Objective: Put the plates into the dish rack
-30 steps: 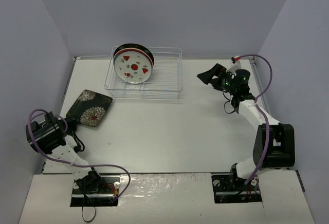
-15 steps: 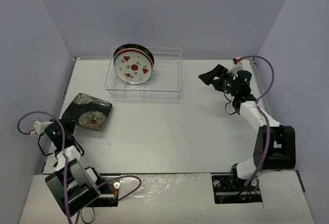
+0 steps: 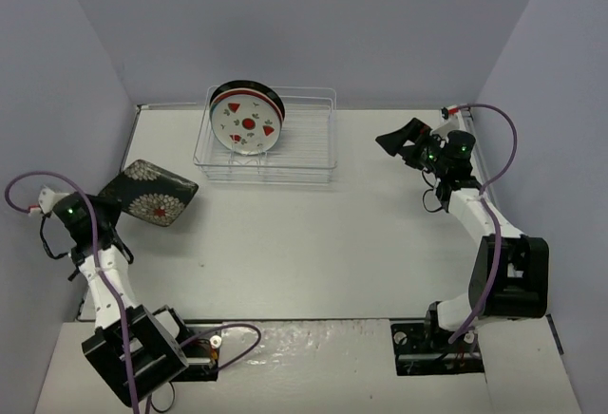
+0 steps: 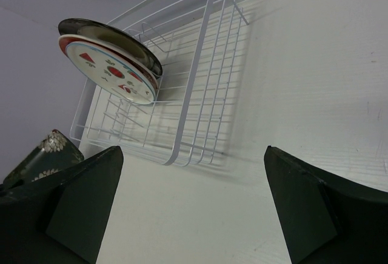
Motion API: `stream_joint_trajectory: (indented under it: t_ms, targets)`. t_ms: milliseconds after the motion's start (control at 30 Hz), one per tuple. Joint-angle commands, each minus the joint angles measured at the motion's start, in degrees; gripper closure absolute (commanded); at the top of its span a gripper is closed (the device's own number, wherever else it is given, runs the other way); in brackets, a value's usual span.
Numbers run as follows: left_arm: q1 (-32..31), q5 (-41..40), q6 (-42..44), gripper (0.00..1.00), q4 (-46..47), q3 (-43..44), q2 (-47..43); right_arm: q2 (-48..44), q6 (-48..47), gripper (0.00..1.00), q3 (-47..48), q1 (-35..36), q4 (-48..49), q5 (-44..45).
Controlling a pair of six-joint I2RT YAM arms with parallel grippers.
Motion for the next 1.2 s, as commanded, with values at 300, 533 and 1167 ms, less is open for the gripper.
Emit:
stream_joint_trajectory:
  t_ms: [300, 533, 1167]
  targets:
    - [0.1, 0.99, 11.68, 1.0, -6.54, 31.1, 2.83, -3.99, 0.46, 0.0, -0.08, -1.53, 4.76, -1.83]
    - [-8.91, 10.96, 22.59, 1.0, -3.63, 45.81, 10.35, -3.94, 0.57, 0.0, -0.58, -2.17, 5.3, -1.83]
    - [-32.67, 24.91, 42.56, 1.0, -6.78, 62.8, 23.65, -6.46, -14.43, 0.01, 0.91, 5.84, 6.29, -6.38]
